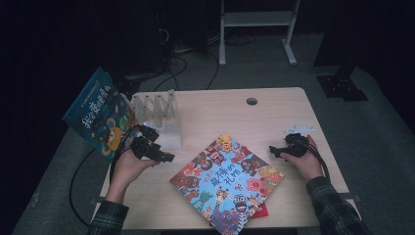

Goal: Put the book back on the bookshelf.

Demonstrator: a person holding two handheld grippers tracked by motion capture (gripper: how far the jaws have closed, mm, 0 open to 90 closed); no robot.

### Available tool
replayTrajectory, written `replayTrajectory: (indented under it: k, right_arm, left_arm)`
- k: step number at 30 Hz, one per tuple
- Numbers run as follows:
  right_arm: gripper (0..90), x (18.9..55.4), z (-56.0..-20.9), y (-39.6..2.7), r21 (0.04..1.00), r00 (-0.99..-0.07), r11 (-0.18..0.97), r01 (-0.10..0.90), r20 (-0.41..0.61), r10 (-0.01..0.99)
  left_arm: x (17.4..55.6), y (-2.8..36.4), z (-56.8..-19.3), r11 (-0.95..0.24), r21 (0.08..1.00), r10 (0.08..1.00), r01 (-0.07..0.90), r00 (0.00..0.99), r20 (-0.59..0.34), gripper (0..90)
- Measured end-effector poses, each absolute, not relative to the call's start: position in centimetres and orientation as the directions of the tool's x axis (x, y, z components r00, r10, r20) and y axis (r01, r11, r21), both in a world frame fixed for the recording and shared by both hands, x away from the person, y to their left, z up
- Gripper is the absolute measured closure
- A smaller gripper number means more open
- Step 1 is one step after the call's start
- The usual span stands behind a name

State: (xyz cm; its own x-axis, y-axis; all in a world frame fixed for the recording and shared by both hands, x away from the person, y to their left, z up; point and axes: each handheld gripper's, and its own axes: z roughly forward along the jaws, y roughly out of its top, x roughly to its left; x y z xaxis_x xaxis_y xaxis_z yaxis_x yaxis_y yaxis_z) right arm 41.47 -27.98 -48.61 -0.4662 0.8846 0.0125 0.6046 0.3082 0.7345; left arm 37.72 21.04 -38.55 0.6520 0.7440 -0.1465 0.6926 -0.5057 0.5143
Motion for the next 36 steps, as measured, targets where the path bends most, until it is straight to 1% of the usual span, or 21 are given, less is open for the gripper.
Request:
replayTrajectory:
  k: [2, 8, 10, 11, 14, 15, 16, 20, 23, 27, 36]
  right_arm:
    - [13.1, 41.4, -48.6, -28.0, 0.735, -0.467, 0.309, 0.604, 0.012, 0.884]
    - [13.5, 41.3, -48.6, -28.0, 0.735, -0.474, 0.315, 0.600, 0.010, 0.880]
    - [15.3, 41.2, -48.6, -28.0, 0.738, -0.474, 0.313, 0.598, 0.011, 0.880]
    - [17.2, 41.1, -48.6, -28.1, 0.738, -0.476, 0.314, 0.597, 0.011, 0.879]
    - [27.4, 40.9, -48.2, -28.2, 0.723, -0.477, 0.323, 0.611, 0.011, 0.879]
    - [33.2, 40.7, -47.9, -28.2, 0.713, -0.481, 0.332, 0.617, 0.007, 0.877]
    - [35.2, 40.5, -47.8, -28.2, 0.711, -0.485, 0.337, 0.617, 0.005, 0.875]
    - [35.0, 39.3, -46.9, -28.5, 0.716, -0.505, 0.330, 0.615, 0.036, 0.862]
    - [32.0, 38.1, -46.2, -28.8, 0.715, -0.524, 0.328, 0.618, 0.064, 0.849]
    - [30.6, 36.6, -45.9, -29.0, 0.714, -0.544, 0.341, 0.612, 0.066, 0.837]
    - [28.0, 33.3, -45.6, -29.8, 0.716, -0.572, 0.345, 0.608, 0.093, 0.815]
  left_arm:
    - [37.5, 20.7, -39.1, -0.522, 0.514, 0.732, 0.681, 0.667, -0.141, 17.8]
    - [36.9, 19.6, -40.8, -0.539, 0.518, 0.698, 0.664, 0.697, -0.168, 13.3]
    - [36.7, 19.4, -41.1, -0.552, 0.510, 0.687, 0.660, 0.706, -0.169, 11.7]
    - [36.6, 19.3, -41.2, -0.551, 0.511, 0.685, 0.660, 0.707, -0.176, 11.4]
    - [36.2, 19.2, -41.5, -0.550, 0.520, 0.663, 0.653, 0.720, -0.204, 11.4]
    - [36.1, 19.1, -41.6, -0.546, 0.525, 0.661, 0.653, 0.721, -0.209, 11.3]
    - [36.0, 19.1, -41.7, -0.548, 0.523, 0.658, 0.653, 0.722, -0.212, 11.3]
    - [35.4, 18.7, -42.4, -0.562, 0.511, 0.646, 0.650, 0.731, -0.219, 9.7]
    - [34.8, 18.4, -42.8, -0.580, 0.503, 0.632, 0.641, 0.744, -0.219, 7.0]
    - [34.1, 18.0, -43.1, -0.601, 0.501, 0.609, 0.623, 0.763, -0.218, 2.3]
    - [32.6, 18.1, -43.4, -0.622, 0.501, 0.577, 0.602, 0.785, -0.228, 2.1]
